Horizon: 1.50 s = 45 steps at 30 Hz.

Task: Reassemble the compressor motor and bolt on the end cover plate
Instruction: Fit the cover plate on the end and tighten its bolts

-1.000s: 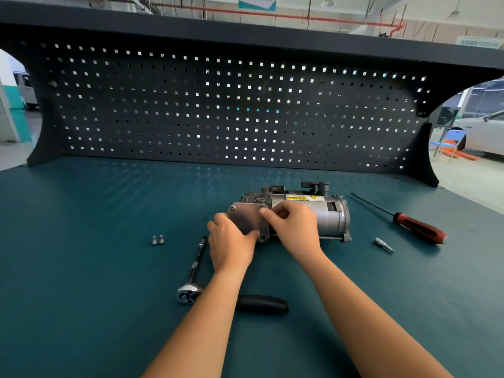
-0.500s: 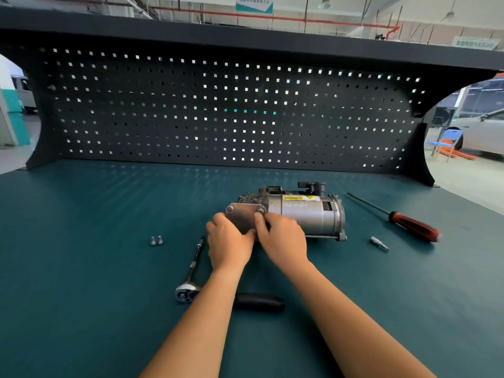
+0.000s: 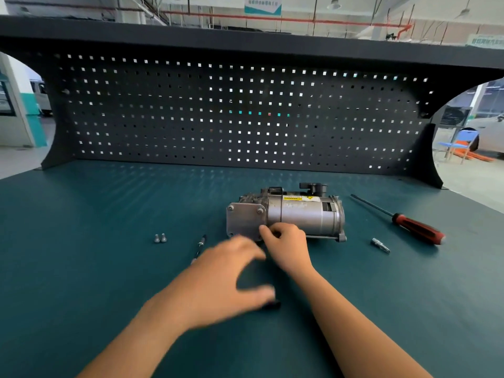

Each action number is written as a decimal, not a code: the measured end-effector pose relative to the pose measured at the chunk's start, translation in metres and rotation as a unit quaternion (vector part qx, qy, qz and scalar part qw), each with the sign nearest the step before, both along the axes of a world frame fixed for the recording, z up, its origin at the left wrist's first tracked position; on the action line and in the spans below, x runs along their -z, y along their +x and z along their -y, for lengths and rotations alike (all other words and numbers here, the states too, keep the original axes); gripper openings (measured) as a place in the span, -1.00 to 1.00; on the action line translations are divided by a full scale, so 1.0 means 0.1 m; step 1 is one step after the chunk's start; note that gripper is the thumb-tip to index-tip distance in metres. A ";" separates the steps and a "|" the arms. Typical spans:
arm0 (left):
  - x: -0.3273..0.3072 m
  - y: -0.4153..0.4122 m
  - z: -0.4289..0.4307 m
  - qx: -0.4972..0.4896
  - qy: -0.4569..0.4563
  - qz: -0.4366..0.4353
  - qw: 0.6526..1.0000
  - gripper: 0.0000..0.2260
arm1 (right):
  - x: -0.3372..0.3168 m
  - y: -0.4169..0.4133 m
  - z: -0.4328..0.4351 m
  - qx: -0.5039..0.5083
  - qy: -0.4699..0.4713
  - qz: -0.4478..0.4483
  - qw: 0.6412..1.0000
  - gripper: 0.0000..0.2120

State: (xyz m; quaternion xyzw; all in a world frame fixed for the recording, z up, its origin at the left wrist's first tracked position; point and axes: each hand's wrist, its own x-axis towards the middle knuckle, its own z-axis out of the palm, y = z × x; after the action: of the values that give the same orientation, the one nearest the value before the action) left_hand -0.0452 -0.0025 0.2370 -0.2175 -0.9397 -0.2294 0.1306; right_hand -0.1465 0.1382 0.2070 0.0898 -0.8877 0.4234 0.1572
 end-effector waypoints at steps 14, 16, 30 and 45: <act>0.01 0.19 0.13 -0.065 0.559 -0.125 0.817 -0.85 | 0.00 0.33 0.40 -0.165 -0.096 0.231 0.954 -0.69; -0.18 0.22 0.14 -0.049 0.681 -0.118 0.721 -0.75 | -0.05 0.41 0.49 -0.178 -0.199 0.311 0.912 -0.69; -0.32 0.14 -0.18 -0.028 0.790 -0.047 0.611 -0.58 | -0.21 0.36 0.35 -0.172 -0.633 0.297 0.694 -0.78; -0.24 0.09 -0.22 -0.042 0.780 -0.059 0.621 -0.62 | -0.19 0.30 0.29 -0.187 -0.622 0.321 0.689 -0.78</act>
State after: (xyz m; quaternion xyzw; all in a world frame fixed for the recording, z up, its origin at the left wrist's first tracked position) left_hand -0.0362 0.0198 0.2606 -0.0075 -0.4060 -0.8574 0.3162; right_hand -0.1167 0.1096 0.2260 -0.0060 -0.3821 0.9023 -0.1995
